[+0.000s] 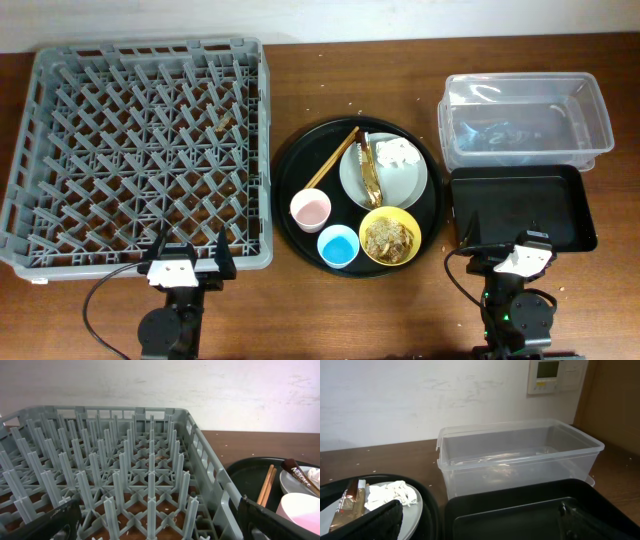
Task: Sort waste into correct bins and load items into the dishwasher rack
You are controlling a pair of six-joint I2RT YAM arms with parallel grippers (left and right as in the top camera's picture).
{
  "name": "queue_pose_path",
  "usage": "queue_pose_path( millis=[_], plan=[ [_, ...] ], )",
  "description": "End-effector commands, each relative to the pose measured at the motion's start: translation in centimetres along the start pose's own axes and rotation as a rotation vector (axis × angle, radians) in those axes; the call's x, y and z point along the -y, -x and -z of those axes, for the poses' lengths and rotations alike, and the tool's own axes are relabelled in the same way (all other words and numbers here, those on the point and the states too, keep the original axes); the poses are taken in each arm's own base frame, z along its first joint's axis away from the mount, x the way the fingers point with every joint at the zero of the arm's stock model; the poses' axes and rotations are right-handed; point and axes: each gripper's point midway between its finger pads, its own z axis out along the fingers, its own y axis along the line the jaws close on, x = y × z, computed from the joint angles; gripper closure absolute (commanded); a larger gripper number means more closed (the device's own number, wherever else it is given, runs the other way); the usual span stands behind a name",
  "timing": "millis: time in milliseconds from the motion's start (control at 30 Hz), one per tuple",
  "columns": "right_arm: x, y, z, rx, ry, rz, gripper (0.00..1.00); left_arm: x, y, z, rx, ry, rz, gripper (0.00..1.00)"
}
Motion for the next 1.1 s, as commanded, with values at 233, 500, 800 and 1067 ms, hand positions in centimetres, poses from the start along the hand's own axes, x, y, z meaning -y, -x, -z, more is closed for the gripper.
queue_pose_path(
  millis=[233,500,800,1067],
  plan=[
    [-2.6,1.4,0.2,0.064,0.151,-0.015,0.02,0.9,2.0,0.1,0.087,-0.055,0.012,0.01],
    [-5.5,7.5,1.0,-0.118,0.292,-0.138,0.02,3.9,10.0,-2.9,-0.198,-0.168,0.080,0.01],
    [-19.4,6.7,-7.3,-1.000,0.697,-0.116,0.02,9.1,10.9,-9.2,-0.697,-0.385,0.175,0.01],
    [-21.1,-16.4,-12.6,-1.306,0.310,0.261,0.79,8.9,10.7,-9.2,-0.706,-0.372,0.173,0.01]
  ],
)
